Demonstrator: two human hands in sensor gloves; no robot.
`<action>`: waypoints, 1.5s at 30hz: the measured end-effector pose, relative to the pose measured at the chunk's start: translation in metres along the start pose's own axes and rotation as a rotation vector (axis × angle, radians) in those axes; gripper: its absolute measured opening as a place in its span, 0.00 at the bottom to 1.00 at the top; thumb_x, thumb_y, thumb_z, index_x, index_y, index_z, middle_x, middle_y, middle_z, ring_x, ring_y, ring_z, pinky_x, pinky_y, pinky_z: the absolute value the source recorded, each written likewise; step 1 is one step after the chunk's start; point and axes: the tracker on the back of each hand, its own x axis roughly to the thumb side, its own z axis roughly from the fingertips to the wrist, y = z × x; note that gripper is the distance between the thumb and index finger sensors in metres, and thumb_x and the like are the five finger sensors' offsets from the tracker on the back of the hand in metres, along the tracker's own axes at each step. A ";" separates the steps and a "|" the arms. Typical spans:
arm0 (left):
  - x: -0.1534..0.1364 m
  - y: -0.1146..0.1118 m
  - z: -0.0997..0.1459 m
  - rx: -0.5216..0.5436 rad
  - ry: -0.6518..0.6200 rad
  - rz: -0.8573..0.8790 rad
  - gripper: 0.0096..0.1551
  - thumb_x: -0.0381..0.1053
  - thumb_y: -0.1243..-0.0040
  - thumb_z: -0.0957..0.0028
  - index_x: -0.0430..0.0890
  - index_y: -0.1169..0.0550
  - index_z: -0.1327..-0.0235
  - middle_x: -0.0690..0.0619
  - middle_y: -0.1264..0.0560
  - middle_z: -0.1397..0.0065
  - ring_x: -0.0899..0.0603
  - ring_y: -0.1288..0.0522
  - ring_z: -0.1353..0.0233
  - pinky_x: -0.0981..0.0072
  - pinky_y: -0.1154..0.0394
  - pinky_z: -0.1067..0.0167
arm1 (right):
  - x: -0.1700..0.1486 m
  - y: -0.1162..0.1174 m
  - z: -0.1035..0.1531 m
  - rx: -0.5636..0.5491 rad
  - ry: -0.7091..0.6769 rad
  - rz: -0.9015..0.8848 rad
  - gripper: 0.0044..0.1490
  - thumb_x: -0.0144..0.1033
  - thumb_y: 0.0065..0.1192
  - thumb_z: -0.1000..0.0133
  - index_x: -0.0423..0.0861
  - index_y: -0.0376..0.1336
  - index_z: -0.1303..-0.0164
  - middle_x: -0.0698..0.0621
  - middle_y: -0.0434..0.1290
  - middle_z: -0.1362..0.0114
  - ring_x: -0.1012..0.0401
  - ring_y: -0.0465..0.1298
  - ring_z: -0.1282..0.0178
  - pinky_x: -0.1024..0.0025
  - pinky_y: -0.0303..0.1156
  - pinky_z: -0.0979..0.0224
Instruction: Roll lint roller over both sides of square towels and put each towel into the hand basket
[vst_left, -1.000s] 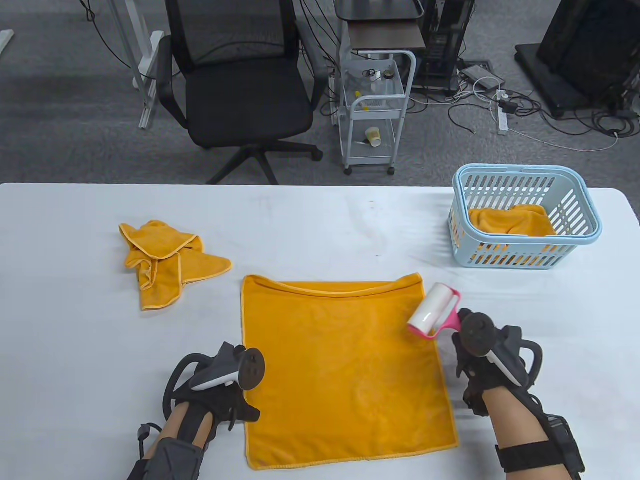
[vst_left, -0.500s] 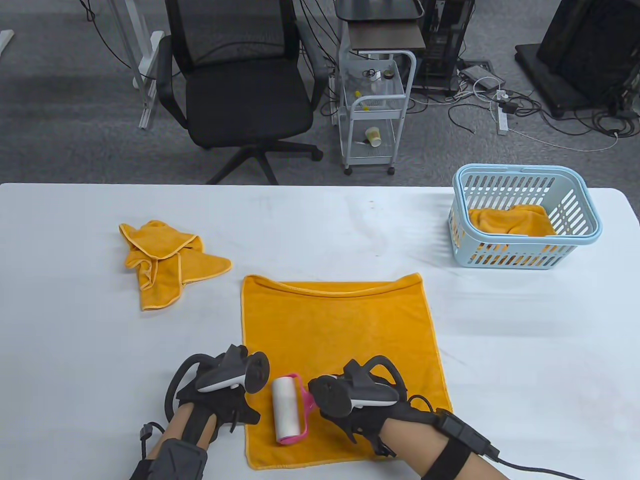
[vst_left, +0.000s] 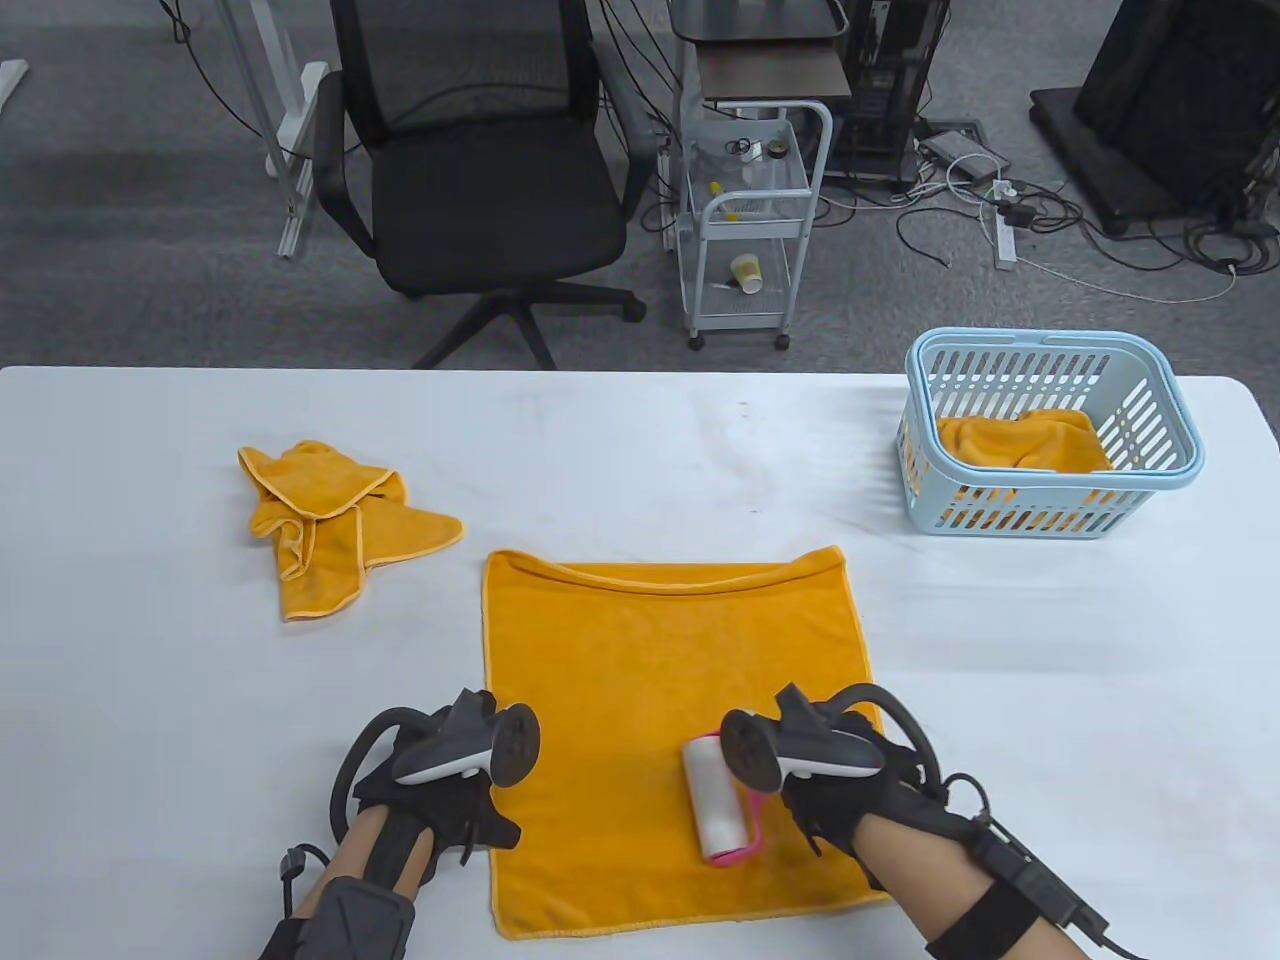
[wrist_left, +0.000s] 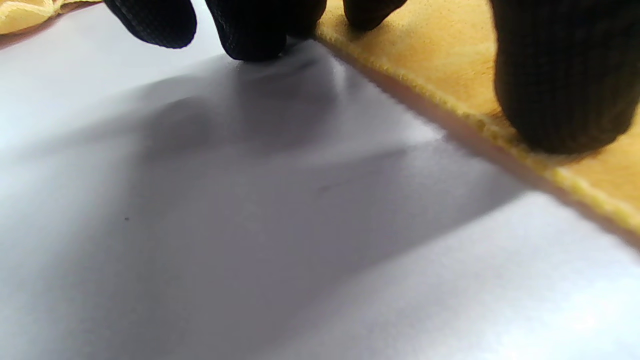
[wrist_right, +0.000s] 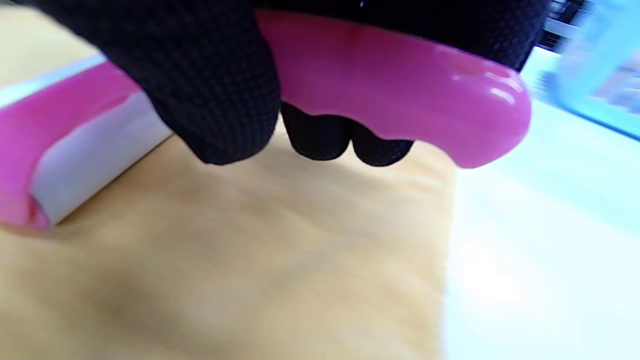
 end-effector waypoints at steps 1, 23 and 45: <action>0.000 0.000 0.000 0.000 0.000 0.000 0.64 0.74 0.28 0.68 0.55 0.45 0.21 0.42 0.52 0.12 0.30 0.41 0.17 0.26 0.42 0.27 | -0.006 0.001 0.001 0.009 0.018 0.004 0.36 0.38 0.79 0.47 0.51 0.66 0.27 0.44 0.77 0.32 0.43 0.79 0.34 0.37 0.72 0.33; 0.000 -0.001 0.000 0.001 -0.006 0.013 0.64 0.74 0.28 0.68 0.55 0.45 0.22 0.43 0.52 0.12 0.30 0.42 0.17 0.26 0.42 0.27 | 0.095 -0.040 -0.062 -0.256 -0.093 -0.051 0.38 0.38 0.73 0.45 0.51 0.60 0.23 0.44 0.70 0.25 0.42 0.75 0.28 0.39 0.73 0.32; -0.001 -0.001 0.000 0.001 -0.005 0.011 0.64 0.74 0.28 0.68 0.55 0.45 0.21 0.42 0.52 0.12 0.30 0.42 0.17 0.25 0.42 0.27 | -0.016 -0.047 -0.072 -0.189 0.172 -0.174 0.37 0.32 0.74 0.45 0.52 0.62 0.25 0.44 0.69 0.24 0.41 0.72 0.25 0.36 0.68 0.29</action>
